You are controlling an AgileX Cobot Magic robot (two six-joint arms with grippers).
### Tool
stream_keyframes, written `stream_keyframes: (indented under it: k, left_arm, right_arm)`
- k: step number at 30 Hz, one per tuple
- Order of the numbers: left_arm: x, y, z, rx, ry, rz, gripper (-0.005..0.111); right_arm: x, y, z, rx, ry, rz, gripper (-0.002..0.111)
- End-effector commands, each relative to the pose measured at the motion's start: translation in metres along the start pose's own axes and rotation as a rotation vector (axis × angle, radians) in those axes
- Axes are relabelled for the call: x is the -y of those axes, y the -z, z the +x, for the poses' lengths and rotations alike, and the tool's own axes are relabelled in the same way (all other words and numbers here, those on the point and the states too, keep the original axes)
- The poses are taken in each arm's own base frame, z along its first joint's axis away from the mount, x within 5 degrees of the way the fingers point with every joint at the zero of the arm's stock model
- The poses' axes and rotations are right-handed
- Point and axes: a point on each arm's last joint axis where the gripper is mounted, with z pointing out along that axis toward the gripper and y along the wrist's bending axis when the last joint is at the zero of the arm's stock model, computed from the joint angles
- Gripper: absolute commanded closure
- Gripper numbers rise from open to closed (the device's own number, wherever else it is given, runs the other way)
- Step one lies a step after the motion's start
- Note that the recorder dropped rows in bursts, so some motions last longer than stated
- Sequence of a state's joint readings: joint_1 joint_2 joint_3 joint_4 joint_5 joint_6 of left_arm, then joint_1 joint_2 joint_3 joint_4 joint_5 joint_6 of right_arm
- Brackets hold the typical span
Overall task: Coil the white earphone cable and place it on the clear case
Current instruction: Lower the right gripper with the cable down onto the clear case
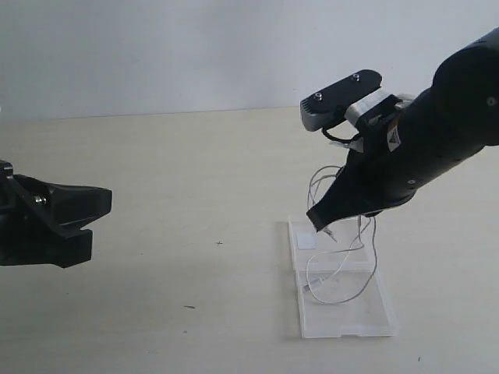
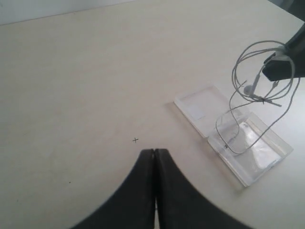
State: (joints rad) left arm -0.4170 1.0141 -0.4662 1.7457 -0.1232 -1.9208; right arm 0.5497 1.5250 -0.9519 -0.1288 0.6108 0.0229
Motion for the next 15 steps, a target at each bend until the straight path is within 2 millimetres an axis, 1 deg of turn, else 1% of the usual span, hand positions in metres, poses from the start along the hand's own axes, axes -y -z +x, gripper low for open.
stream_keyframes:
  k: [1, 6, 14, 15]
  left_arm:
    - [0.0, 0.001, 0.001, 0.001, 0.009, 0.001, 0.107]
    - [0.0, 0.001, 0.001, 0.001, 0.009, 0.001, 0.107]
    - [0.001, 0.001, 0.001, -0.005, 0.024, 0.015, 0.107]
    - [0.002, 0.001, 0.001, -0.007, 0.024, 0.021, 0.107]
  right_arm:
    - [0.0, -0.016, 0.005, -0.075, -0.02, -0.005, 0.108]
    - [-0.002, -0.032, 0.009, -0.16, -0.111, -0.011, 0.108]
    - [-0.004, -0.057, 0.002, -0.294, -0.196, -0.01, 0.108]
    - [-0.005, -0.066, 0.0, -0.319, -0.197, -0.01, 0.108]
